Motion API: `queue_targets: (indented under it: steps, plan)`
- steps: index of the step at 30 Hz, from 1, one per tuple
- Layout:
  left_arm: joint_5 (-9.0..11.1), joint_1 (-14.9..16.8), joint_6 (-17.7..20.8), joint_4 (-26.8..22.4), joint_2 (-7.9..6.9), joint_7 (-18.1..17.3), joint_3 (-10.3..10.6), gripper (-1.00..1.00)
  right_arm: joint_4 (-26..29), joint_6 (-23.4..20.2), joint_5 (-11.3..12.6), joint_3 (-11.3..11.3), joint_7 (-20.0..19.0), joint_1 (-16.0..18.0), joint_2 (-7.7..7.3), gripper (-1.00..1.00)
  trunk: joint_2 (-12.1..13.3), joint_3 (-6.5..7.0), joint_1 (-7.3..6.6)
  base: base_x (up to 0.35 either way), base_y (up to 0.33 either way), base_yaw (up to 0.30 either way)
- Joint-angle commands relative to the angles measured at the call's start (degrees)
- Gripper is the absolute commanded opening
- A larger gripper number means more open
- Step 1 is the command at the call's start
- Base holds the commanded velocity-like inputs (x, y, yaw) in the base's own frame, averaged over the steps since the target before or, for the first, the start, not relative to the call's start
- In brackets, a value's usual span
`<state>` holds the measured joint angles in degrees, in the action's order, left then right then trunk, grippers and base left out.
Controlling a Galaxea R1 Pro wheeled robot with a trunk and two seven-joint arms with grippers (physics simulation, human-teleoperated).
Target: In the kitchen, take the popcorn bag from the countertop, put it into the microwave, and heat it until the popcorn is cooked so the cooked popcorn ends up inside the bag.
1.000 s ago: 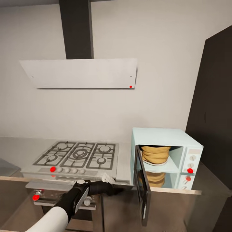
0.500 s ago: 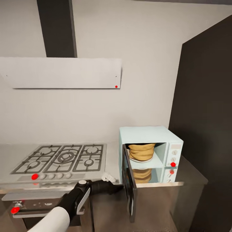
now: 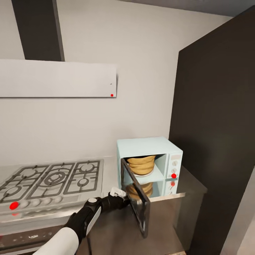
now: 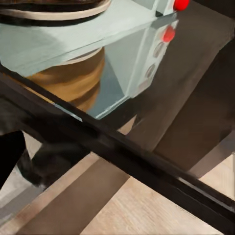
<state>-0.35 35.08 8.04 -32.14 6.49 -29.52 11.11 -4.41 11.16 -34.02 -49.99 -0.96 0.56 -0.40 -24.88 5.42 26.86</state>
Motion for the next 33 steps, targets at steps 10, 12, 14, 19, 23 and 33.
queue_targets:
  steps: [10, 12, 14, 19, 23, 33]
  plan:
    - [0.08, -0.02, 0.48, -0.11, 0.28, -0.11, -0.05, 1.00, -0.16, 0.27, 0.09, -0.20, -0.10, 0.02, -0.04, 1.00, -0.04, -0.02, 0.02, 0.000, 0.000, -0.275]
    - [0.08, -0.02, 0.48, -0.11, 0.28, -0.10, -0.05, 1.00, -0.16, 0.27, 0.09, -0.20, -0.10, 0.03, -0.04, 1.00, -0.04, -0.02, 0.02, 0.000, 0.000, -0.275]
    - [0.08, -0.02, 0.48, -0.11, 0.27, -0.10, -0.04, 1.00, -0.16, 0.27, 0.09, -0.20, -0.10, 0.05, -0.04, 1.00, -0.04, -0.02, 0.02, 0.000, 0.000, -0.275]
    - [0.08, -0.02, 0.46, -0.17, 0.30, -0.10, -0.03, 1.00, -0.16, 0.27, 0.09, -0.20, -0.10, 0.01, -0.04, 1.00, -0.04, -0.02, 0.02, 0.042, 0.000, -0.275]
    - [0.18, -0.02, 0.08, -0.41, 0.28, -0.03, -0.11, 1.00, -0.16, 0.27, 0.09, -0.20, -0.10, 0.04, -0.04, 1.00, -0.04, -0.02, 0.02, 0.061, 0.000, -0.276]
    - [0.42, -0.02, -4.60, -1.61, 0.92, 1.05, -0.50, 1.00, -0.16, 0.28, 0.09, -0.20, -0.10, 0.03, 0.13, 1.00, -0.04, -0.02, 0.02, 0.003, 0.000, -0.276]
